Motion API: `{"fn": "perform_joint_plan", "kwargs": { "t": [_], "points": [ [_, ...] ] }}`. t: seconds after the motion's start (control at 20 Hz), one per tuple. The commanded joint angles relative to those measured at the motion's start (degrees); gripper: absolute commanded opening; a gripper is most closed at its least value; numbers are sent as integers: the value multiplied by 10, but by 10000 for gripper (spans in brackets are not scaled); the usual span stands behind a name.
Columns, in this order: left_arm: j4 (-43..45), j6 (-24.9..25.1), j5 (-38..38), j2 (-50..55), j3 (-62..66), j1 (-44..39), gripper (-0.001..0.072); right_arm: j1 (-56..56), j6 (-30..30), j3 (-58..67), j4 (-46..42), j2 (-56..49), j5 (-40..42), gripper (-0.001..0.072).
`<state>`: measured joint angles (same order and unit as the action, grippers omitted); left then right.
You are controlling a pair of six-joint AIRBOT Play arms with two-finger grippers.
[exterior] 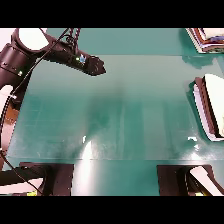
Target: Fold the shirts.
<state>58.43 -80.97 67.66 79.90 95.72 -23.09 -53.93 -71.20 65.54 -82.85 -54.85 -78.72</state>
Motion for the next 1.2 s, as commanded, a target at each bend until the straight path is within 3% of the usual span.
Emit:
{"fn": "perform_joint_plan", "kwargs": {
  "t": [0.0, 0.15, 0.25, 0.55, 0.6, 0.65, 0.75, 0.8, 1.15],
  "points": [
    [0, 0, 0, 0, 0, 0, 24, -14, -10, 25, 70, 2, 9, 530],
    [0, 0, -9, 0, 0, 0, 24, 17, -10, 11, 276, 2, 38, 530],
    [0, 0, -2, 0, 0, 0, 24, 83, -10, -11, 367, 0, 48, 529],
    [-2, 0, -14, 0, 0, 0, 24, 368, -9, -60, 393, 0, 102, 526],
    [-2, 0, -21, 0, 0, 0, 24, 410, -9, -62, 393, 0, 117, 496],
    [-2, 0, -28, 0, 0, 0, 24, 444, -7, -61, 393, 0, 130, 401],
    [-2, 0, -40, 0, 0, 0, 24, 503, -7, -61, 393, 0, 153, 185],
    [-2, 0, -47, 0, 0, 0, 24, 526, -7, -61, 393, 0, 159, 24],
    [-2, 0, -80, -1, 0, 0, 24, 560, -5, -61, 393, 0, 160, 15]
  ]
}}
